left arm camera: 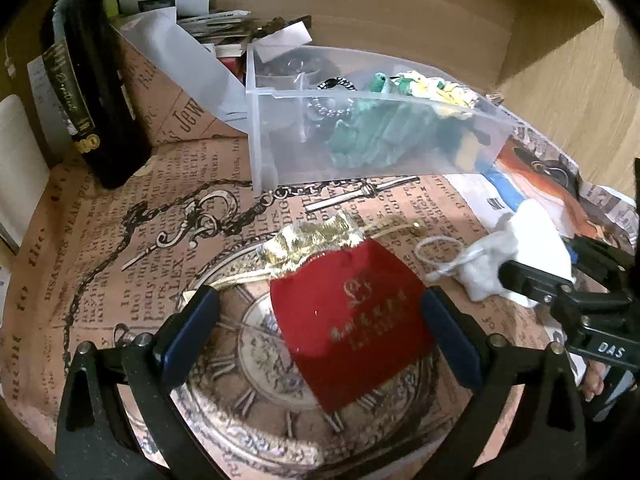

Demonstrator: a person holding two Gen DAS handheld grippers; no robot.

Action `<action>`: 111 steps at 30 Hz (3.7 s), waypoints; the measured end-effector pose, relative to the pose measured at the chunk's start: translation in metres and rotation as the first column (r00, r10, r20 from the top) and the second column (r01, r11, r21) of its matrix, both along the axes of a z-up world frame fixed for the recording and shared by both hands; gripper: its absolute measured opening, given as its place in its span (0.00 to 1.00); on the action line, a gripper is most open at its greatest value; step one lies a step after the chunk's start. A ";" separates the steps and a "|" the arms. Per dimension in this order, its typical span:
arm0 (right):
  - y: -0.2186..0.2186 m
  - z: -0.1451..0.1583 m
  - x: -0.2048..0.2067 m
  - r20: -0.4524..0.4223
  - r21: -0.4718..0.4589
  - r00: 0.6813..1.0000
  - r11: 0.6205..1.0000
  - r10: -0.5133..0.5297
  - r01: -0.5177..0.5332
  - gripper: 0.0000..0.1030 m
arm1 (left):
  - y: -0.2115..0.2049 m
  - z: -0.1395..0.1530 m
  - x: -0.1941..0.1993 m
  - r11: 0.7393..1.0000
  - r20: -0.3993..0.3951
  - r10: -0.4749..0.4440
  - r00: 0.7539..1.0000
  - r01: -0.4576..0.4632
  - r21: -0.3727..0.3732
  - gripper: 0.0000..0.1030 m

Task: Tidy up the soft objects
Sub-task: 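Drop the red pouch in with left tool while right drops white bag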

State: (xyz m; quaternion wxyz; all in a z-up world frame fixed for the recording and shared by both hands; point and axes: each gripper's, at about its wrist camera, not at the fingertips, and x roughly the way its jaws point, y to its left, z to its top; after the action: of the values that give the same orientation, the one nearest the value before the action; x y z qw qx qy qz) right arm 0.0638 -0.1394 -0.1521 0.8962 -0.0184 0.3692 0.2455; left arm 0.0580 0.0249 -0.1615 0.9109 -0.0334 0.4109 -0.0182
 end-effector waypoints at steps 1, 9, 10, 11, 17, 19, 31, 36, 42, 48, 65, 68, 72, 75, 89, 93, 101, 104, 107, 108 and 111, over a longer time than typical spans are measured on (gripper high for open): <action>-0.001 0.001 0.000 0.004 0.000 1.000 1.000 -0.006 0.006 0.42 | 0.000 -0.001 0.002 1.000 0.001 0.004 1.000 -0.004 0.001 0.99; -0.022 0.012 0.005 0.046 0.008 0.995 0.996 -0.094 0.093 0.36 | -0.009 -0.002 0.017 1.000 -0.002 -0.014 1.000 0.014 0.001 0.77; -0.024 0.013 0.005 0.050 0.009 0.994 0.995 -0.097 0.097 0.35 | -0.011 -0.002 0.019 1.000 -0.001 -0.021 1.000 0.021 0.001 0.73; -0.025 0.014 0.005 0.050 0.014 0.994 0.995 -0.097 0.096 0.35 | -0.012 -0.002 0.021 1.000 -0.001 -0.026 1.000 0.026 0.000 0.68; -0.026 0.016 0.006 0.056 0.022 0.994 0.995 -0.097 0.096 0.35 | -0.014 -0.001 0.027 0.998 0.008 -0.059 0.998 0.059 -0.019 0.35; -0.027 0.016 0.007 0.057 0.025 0.994 0.995 -0.093 0.092 0.35 | -0.013 -0.001 0.027 0.998 0.010 -0.060 0.998 0.060 -0.029 0.30; -0.026 0.043 0.005 0.129 0.056 0.987 0.995 -0.091 0.084 0.35 | -0.004 0.029 0.009 0.998 0.087 -0.047 0.995 0.051 -0.048 0.18; -0.026 0.062 0.007 0.179 0.080 0.979 0.993 -0.097 0.084 0.35 | 0.001 0.059 0.001 0.997 0.170 -0.040 0.985 0.050 -0.052 0.18; -0.023 0.087 0.009 0.250 0.106 0.964 0.992 -0.094 0.069 0.35 | 0.000 0.092 0.003 0.998 0.261 -0.034 0.965 0.045 -0.036 0.18; -0.014 0.111 0.017 0.341 0.107 0.938 0.994 -0.061 0.026 0.36 | 0.001 0.113 0.015 0.999 0.323 -0.021 0.946 0.030 -0.023 0.18; 0.021 0.104 0.087 0.296 0.071 0.955 0.997 -0.031 0.011 0.36 | 0.002 0.113 0.091 1.000 0.280 -0.003 0.960 0.007 -0.011 0.18; 0.020 0.092 0.100 0.242 0.072 0.970 0.997 -0.037 0.020 0.36 | 0.001 0.103 0.107 1.000 0.246 -0.007 0.969 0.010 -0.010 0.18; 0.022 0.079 0.109 0.208 0.038 0.977 0.999 -0.042 0.035 0.36 | -0.002 0.089 0.125 1.000 0.199 -0.014 0.980 0.016 -0.008 0.18; 0.026 0.071 0.115 0.192 0.009 0.981 0.999 -0.038 0.036 0.36 | -0.005 0.079 0.135 1.000 0.170 -0.023 0.985 0.023 0.001 0.21; 0.030 0.058 0.122 0.154 -0.042 0.987 0.998 -0.044 0.052 0.57 | 0.002 0.065 0.140 0.999 0.117 -0.014 0.993 0.018 -0.030 0.52; 0.028 0.067 0.115 0.185 -0.032 0.982 0.998 -0.044 0.051 0.65 | 0.003 0.077 0.127 1.000 0.158 -0.014 0.987 0.018 -0.024 0.58; 0.014 0.099 0.086 0.268 0.032 0.961 0.998 -0.064 0.057 0.71 | 0.002 0.110 0.092 1.000 0.270 -0.010 0.963 0.013 -0.011 0.61; 0.008 0.115 0.070 0.319 0.052 0.945 0.997 -0.073 0.059 0.71 | 0.000 0.125 0.074 1.000 0.325 -0.011 0.946 0.017 -0.016 0.61; 0.002 0.130 0.052 0.363 0.076 0.929 0.996 -0.076 0.052 0.71 | -0.003 0.137 0.057 1.000 0.374 -0.010 0.928 0.013 -0.006 0.63; -0.001 0.134 0.047 0.375 0.084 0.924 0.995 -0.077 0.049 0.72 | -0.004 0.142 0.049 1.000 0.396 -0.010 0.918 0.011 -0.001 0.64; -0.009 0.147 0.029 0.416 0.114 0.905 0.993 -0.088 0.044 0.77 | -0.008 0.152 0.032 1.000 0.440 -0.009 0.898 0.008 0.003 0.67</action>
State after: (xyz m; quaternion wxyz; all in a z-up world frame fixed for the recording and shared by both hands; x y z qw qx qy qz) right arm 0.0927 -0.1485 -0.0054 0.9621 -0.0127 0.1551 0.2240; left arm 0.0902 0.0171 -0.0094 0.9801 -0.0260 0.1948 -0.0290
